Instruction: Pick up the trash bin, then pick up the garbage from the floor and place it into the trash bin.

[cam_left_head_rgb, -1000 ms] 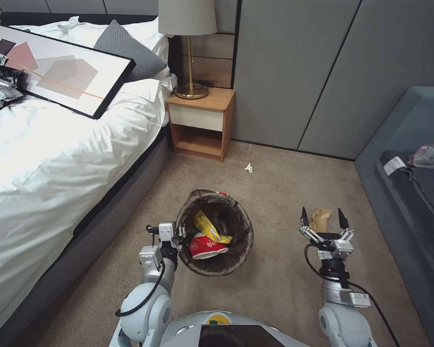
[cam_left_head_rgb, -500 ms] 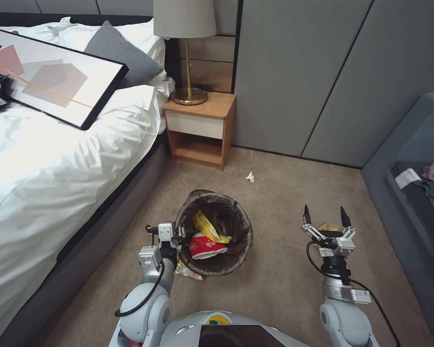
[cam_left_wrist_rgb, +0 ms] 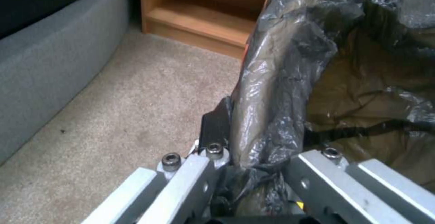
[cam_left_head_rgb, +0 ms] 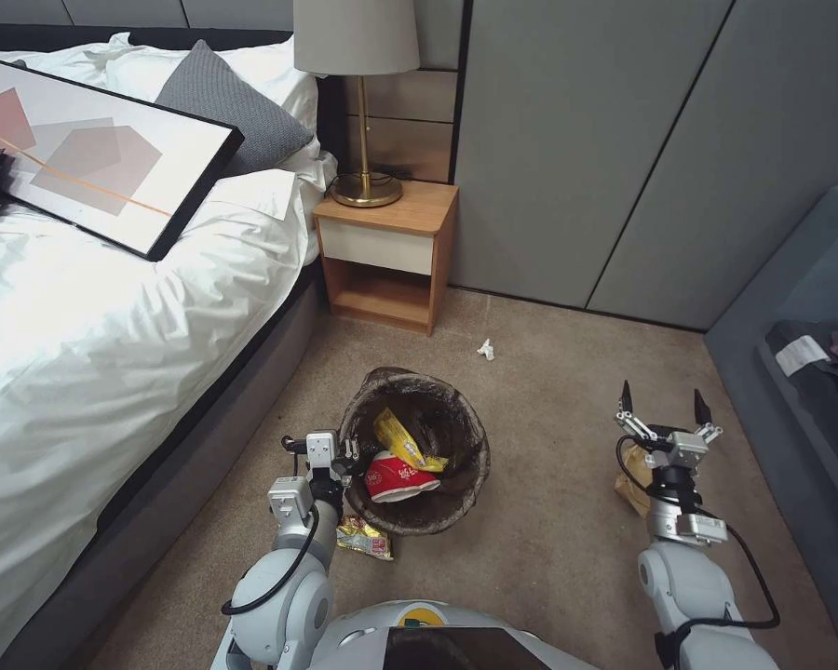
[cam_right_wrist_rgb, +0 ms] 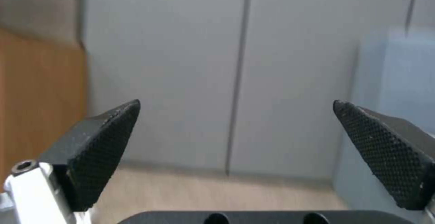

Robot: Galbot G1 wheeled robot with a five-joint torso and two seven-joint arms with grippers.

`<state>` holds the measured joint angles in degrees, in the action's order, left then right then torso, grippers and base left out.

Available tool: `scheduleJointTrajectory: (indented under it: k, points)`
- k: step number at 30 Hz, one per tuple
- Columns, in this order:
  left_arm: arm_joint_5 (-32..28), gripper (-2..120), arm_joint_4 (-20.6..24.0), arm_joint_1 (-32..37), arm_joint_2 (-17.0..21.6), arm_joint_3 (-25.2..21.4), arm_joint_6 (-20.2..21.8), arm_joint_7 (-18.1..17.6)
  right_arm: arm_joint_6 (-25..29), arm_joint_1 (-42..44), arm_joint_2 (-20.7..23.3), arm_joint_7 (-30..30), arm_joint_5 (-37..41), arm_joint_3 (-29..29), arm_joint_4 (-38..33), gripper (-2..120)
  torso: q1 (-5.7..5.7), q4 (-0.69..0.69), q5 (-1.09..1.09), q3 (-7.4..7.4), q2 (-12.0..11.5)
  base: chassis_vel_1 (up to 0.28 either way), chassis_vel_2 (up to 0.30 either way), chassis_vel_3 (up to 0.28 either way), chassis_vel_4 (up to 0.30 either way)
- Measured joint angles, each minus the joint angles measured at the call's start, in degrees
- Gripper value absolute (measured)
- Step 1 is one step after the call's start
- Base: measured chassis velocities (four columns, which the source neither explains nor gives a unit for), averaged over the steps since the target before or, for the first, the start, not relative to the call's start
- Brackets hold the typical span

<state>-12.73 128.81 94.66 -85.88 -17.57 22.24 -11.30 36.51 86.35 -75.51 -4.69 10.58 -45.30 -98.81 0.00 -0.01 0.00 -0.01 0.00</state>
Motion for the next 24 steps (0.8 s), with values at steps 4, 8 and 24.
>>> scheduleJointTrajectory:
  k: [4,8,24]
  points:
    - [0.1,3,0.0,0.1,0.0,0.1,0.0,0.0,-1.8,-1.6,0.9,-0.7,0.9,-0.1,3.2,100,0.00,-0.01,-0.01,0.00,0.0,0.000,0.000,0.000,0.000]
    - [0.1,3,0.0,0.1,0.1,0.2,0.0,0.0,-4.6,-3.5,2.1,-0.9,3.2,0.0,8.2,100,0.00,0.02,0.02,0.00,0.0,0.000,0.000,0.000,0.000]
    - [0.4,3,-0.2,0.4,0.6,0.7,-0.1,0.0,-14.8,-16.9,3.8,2.9,1.4,3.9,41.5,100,0.00,0.01,0.01,0.01,0.0,0.000,0.000,0.000,0.000]
